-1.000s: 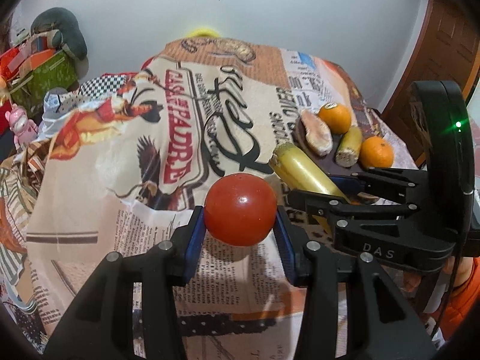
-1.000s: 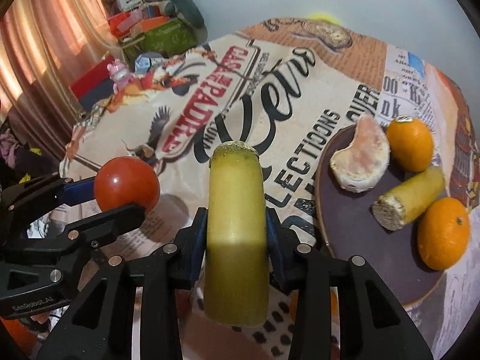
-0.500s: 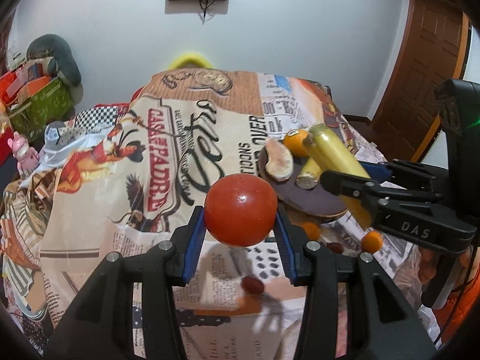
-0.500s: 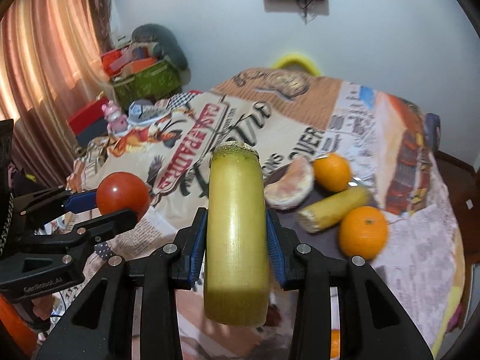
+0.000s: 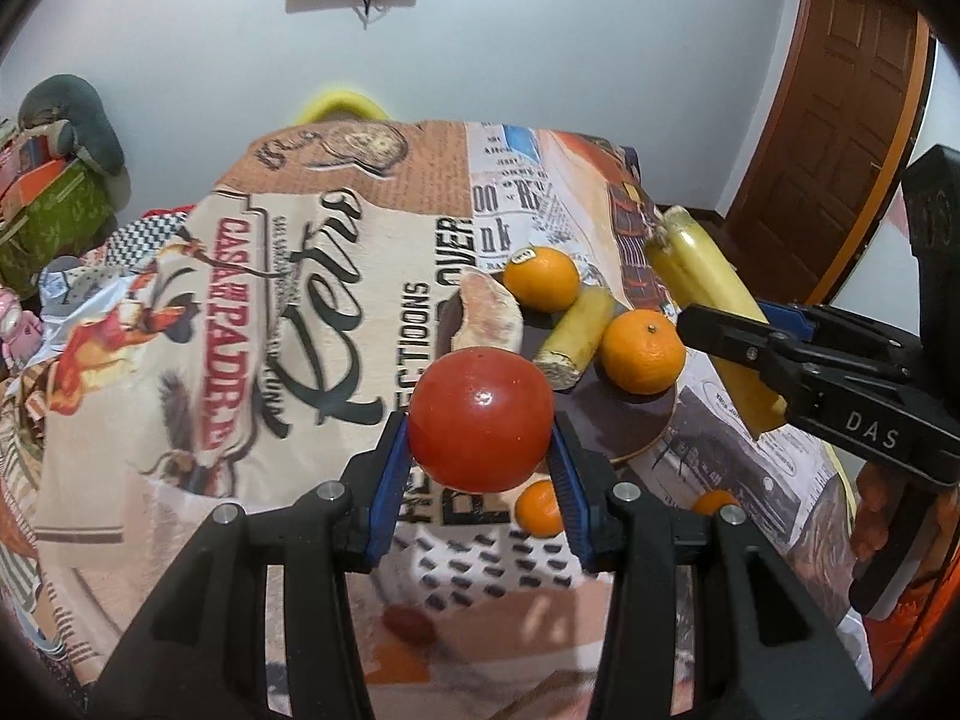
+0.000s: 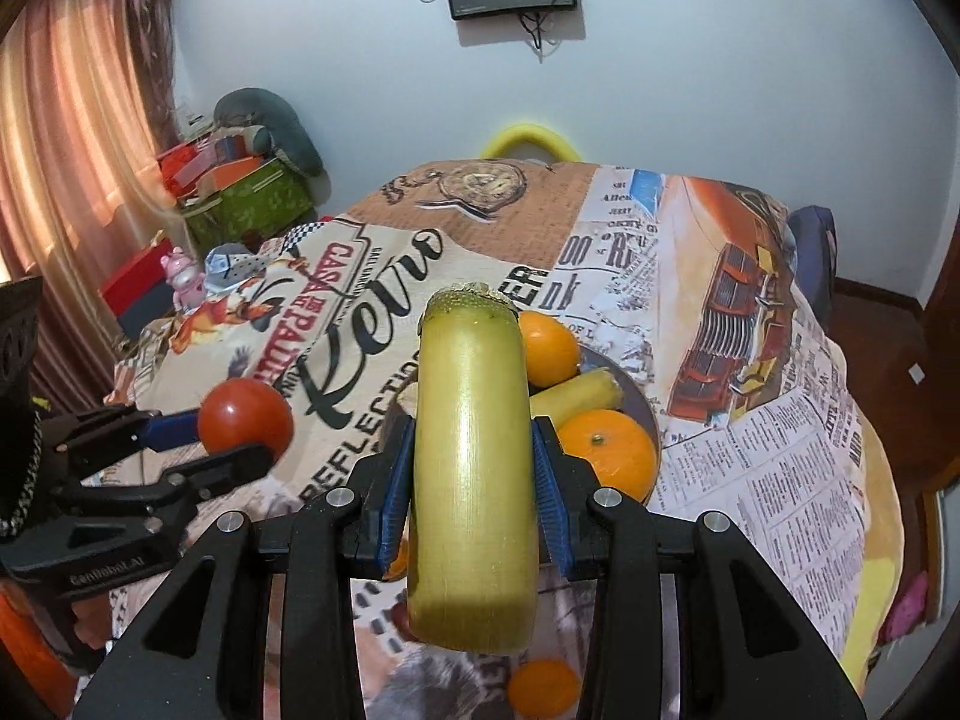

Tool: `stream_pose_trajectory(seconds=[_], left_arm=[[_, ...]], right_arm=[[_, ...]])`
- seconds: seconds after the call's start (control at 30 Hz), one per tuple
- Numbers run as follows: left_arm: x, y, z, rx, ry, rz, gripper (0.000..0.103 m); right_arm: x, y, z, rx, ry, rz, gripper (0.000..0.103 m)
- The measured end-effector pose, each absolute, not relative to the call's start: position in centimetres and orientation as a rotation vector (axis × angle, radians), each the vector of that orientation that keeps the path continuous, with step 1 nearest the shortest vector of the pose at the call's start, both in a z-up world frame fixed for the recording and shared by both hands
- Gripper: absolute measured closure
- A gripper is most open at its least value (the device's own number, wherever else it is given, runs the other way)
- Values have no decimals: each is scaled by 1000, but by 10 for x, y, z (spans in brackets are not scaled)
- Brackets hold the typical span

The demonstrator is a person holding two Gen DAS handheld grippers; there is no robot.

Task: Organize fruits
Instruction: 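Carry the tomato and the pale corn cob over the plate and lower them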

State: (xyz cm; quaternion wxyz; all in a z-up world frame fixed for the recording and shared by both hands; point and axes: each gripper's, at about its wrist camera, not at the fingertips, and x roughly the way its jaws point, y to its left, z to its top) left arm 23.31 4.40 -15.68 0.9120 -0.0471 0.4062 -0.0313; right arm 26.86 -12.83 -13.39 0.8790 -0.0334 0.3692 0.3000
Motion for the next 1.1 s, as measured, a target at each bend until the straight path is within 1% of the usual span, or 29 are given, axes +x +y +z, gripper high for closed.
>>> stream_pose_trajectory(seconds=[0.4,0.83,1.1], left_arm=[[288,29,-195,-79,919,-105,58],[313,25,-213,-60,947,-115,58],[315,27,-214,-68,966,-111,58]], right_arm=[[306,-121,-163,-30,820,630,68],[324,-116,-191,-31,891,634,68],[323,-121,-181,-17,863,641,68]])
